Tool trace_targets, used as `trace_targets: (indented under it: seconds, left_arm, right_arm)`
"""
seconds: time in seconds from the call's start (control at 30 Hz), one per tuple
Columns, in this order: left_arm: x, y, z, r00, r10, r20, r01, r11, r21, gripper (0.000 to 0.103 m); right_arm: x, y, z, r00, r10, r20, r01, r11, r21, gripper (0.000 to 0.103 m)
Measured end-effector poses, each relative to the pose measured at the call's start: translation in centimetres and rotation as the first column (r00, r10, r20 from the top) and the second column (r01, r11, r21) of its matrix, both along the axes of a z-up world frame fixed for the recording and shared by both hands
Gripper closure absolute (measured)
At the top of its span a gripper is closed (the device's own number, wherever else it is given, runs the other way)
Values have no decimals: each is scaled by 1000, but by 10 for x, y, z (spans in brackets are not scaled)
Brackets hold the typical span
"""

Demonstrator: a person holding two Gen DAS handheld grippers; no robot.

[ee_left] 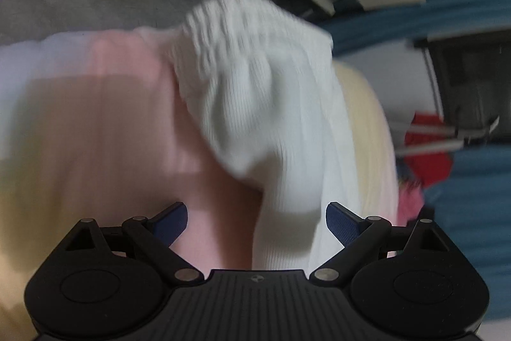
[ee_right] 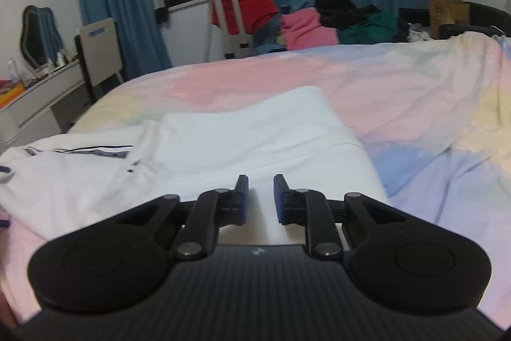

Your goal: Fold clothes

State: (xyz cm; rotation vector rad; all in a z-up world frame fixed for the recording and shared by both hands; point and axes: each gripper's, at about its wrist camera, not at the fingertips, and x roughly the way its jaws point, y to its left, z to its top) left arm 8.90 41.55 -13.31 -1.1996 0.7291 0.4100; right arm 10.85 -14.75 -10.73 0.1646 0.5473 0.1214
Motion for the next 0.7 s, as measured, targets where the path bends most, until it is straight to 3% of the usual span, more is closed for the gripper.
trace_targets:
  seconds: [0.23,0.33,0.4,0.5,0.6,0.7]
  left_arm:
    - [17,21,-3,994,103,41,-107,990,88,19]
    - [25,22,2,991,124,54,-131,980,150,31]
    - [33,11,14,993,105,50,-114,967,228,49]
    - [44,-6,33,996,77,42,-87,936,341,69]
    - [55,-22,52,998,50,31,-59,891,450,79]
    - [58,-54,80,999,10,51,-37,817,575,86]
  right_arm:
    - [13,14,-9,999,30,-23,-31,998,-55,83]
    - [18,18,-14,999,39,-34,-42,996,-75,84]
    - [21,18,-18,998,42,-50,-46,997,-68,84]
    - [24,15,-22,997,39,-69,-42,998,-53,85]
    - [26,15,-22,997,35,-69,-39,998,-52,86]
    - [25,14,-21,997,31,-69,-34,998,-44,86]
